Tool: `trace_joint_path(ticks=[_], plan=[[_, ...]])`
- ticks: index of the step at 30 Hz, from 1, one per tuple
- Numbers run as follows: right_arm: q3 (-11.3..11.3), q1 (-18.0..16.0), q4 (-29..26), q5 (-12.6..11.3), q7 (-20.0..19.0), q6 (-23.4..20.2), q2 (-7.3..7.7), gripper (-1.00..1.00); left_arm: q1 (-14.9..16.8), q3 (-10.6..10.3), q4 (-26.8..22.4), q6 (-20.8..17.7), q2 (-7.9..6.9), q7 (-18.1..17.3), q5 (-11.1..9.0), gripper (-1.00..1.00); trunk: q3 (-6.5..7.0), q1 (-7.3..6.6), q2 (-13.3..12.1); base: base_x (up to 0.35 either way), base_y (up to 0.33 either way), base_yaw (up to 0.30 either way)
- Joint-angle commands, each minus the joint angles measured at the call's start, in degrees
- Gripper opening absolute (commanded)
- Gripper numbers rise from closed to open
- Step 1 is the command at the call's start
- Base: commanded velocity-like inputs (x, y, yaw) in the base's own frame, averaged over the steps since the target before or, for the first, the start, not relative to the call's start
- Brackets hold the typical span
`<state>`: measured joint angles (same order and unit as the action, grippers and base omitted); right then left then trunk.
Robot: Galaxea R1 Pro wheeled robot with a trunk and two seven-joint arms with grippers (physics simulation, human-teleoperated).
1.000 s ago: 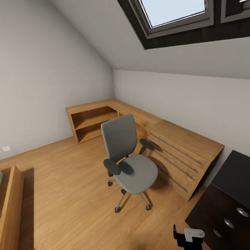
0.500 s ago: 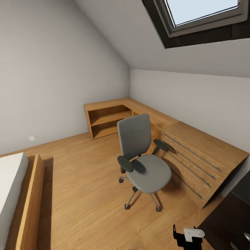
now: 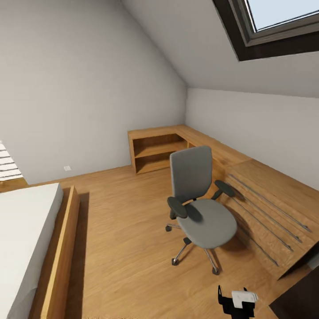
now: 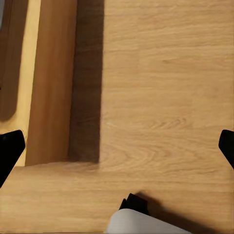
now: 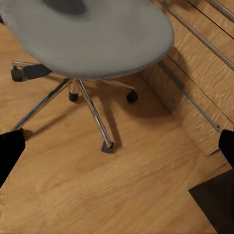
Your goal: In the bedroom, organize the workspace by keeping the computer under the desk, ensuring the monitor is on the desk, placing the keyboard on the desk next to the monitor, placing the mouse on the desk next to the keyboard, moving the folder from the swivel chair onto the desk next to the mouse, stacking the notebook on top of the folder with the pen on top of the notebook, and positioning the swivel chair next to the desk.
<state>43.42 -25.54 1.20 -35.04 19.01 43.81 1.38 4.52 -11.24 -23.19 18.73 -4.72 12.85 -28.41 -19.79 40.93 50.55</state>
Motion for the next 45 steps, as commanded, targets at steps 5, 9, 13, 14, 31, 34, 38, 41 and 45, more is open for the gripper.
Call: trace_joint_path(ticks=[5, 9, 13, 14, 31, 34, 38, 41, 45], plan=[[0.43, -0.04, 0.18, 2.15, 0.41, 0.57, -0.57, 1.0, 0.05, -0.53, -0.01, 0.17, 0.29, 0.47, -0.32, 1.0, -0.07, 0.01, 0.05, 0.145, 0.0, 0.279], [0.37, -0.04, 0.2, 4.0, 0.41, 0.64, -0.59, 1.0, 0.05, -0.58, 0.01, 0.1, 0.44, 0.47, -0.33, 1.0, -0.07, 0.01, 0.05, 0.288, 0.0, 0.279], [0.35, 0.02, 0.21, 4.52, 0.37, 0.66, -0.52, 1.0, 0.05, -0.62, 0.03, 0.07, 0.56, 0.5, -0.33, 1.0, -0.07, 0.01, 0.05, 0.315, 0.0, 0.279], [0.35, 0.03, 0.21, 4.56, 0.36, 0.66, -0.52, 1.0, 0.05, -0.62, 0.04, 0.07, 0.56, 0.5, -0.33, 1.0, -0.07, 0.01, 0.05, 0.319, 0.0, 0.277], [0.35, 0.03, 0.21, 4.65, 0.35, 0.66, -0.42, 1.0, 0.05, -0.62, 0.07, -0.01, 0.59, 0.51, -0.33, 1.0, 0.82, 0.01, 0.05, 0.321, 0.0, 0.152], [0.3, 0.02, 0.21, 4.62, 0.4, 0.6, -0.42, 1.0, 0.05, -0.58, 0.05, 0.03, 0.59, 0.51, -0.33, 1.0, 1.03, 0.01, 0.05, 0.322, 0.016, 0.052], [0.27, 0.03, 0.21, 4.56, 0.41, 0.52, -0.42, 1.0, 0.05, -0.61, 0.06, 0.06, 0.77, 0.51, -0.33, 1.0, 1.1, 0.01, 0.05, 0.306, 0.145, 0.023], [0.26, 0.03, 0.18, 4.55, 0.41, 0.48, -0.42, 1.0, 0.05, -0.66, 0.06, 0.07, 1.04, 0.51, -0.33, 1.0, 1.12, 0.01, 0.05, 0.285, 0.208, 0.007], [0.26, 0.02, 0.17, 4.55, 0.41, 0.49, -0.35, 1.0, 0.05, -0.71, 0.07, 0.07, 1.39, 0.57, -0.33, 1.0, 1.13, 0.01, 0.05, 0.3, 0.121, 0.088]])
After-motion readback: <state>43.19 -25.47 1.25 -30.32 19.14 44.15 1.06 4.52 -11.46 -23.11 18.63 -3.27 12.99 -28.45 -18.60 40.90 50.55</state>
